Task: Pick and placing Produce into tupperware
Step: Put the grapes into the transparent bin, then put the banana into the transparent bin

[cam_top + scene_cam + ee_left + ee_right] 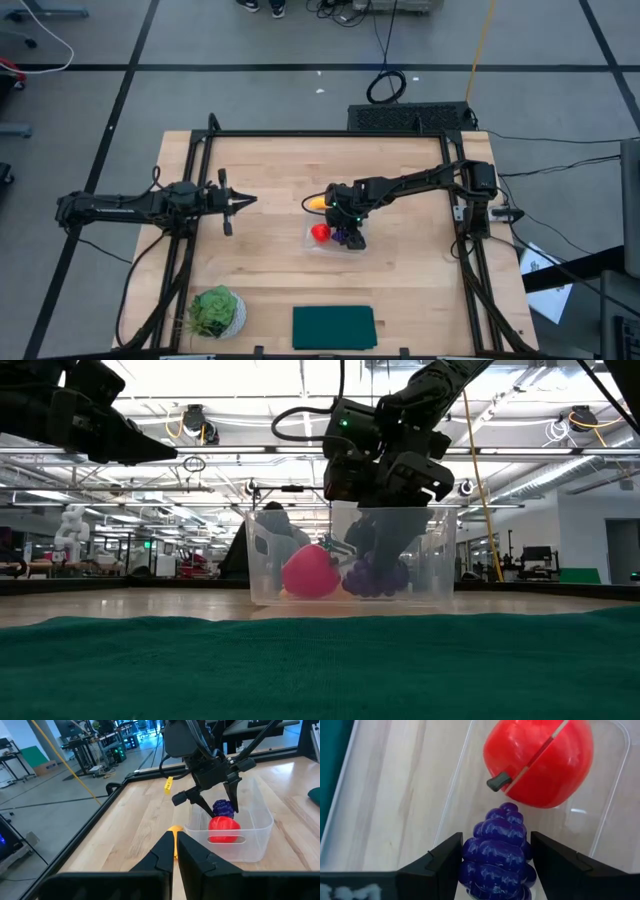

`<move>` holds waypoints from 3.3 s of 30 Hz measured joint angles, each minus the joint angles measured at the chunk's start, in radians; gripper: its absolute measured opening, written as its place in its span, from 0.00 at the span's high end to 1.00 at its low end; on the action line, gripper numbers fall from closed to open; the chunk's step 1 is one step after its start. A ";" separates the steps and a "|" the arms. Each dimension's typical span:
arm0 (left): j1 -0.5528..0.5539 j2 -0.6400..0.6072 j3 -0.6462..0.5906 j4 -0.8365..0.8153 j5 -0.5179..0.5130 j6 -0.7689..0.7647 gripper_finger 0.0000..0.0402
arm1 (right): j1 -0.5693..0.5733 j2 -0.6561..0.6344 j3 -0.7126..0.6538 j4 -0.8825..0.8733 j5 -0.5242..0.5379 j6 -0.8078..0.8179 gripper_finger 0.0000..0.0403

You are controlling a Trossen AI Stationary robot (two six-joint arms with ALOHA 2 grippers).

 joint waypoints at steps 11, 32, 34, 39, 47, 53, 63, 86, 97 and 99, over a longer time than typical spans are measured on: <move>0.000 0.000 0.000 -0.002 0.000 0.000 0.94 | 0.001 0.000 -0.001 0.015 0.000 0.023 0.36; 0.000 0.000 0.000 -0.011 0.000 0.000 0.94 | 0.016 0.000 -0.002 0.031 0.049 0.022 0.37; 0.000 0.000 0.000 -0.012 0.000 0.000 0.94 | 0.016 0.000 -0.002 0.032 0.049 0.025 0.37; 0.000 0.000 0.000 -0.011 0.000 -0.001 0.94 | 0.016 -0.006 -0.002 0.034 0.049 0.036 0.37; 0.000 0.000 0.000 -0.011 0.000 -0.004 0.94 | 0.016 -0.060 -0.002 0.020 0.095 0.039 0.37; 0.000 0.000 0.000 -0.011 0.000 -0.004 0.94 | 0.016 -0.109 -0.002 0.013 0.097 0.046 0.37; 0.000 0.000 0.000 -0.005 0.000 -0.004 0.94 | 0.016 -0.137 -0.002 0.006 0.098 0.049 0.51; 0.000 0.000 0.000 -0.004 0.000 -0.009 0.94 | 0.011 -0.147 -0.001 0.018 0.055 0.072 0.98; 0.000 0.000 0.000 -0.003 -0.001 -0.012 0.94 | -0.013 -0.323 0.000 0.045 0.017 0.091 1.00; 0.000 0.000 0.000 -0.003 -0.003 -0.012 0.94 | -0.013 -0.357 0.000 0.051 0.017 0.092 1.00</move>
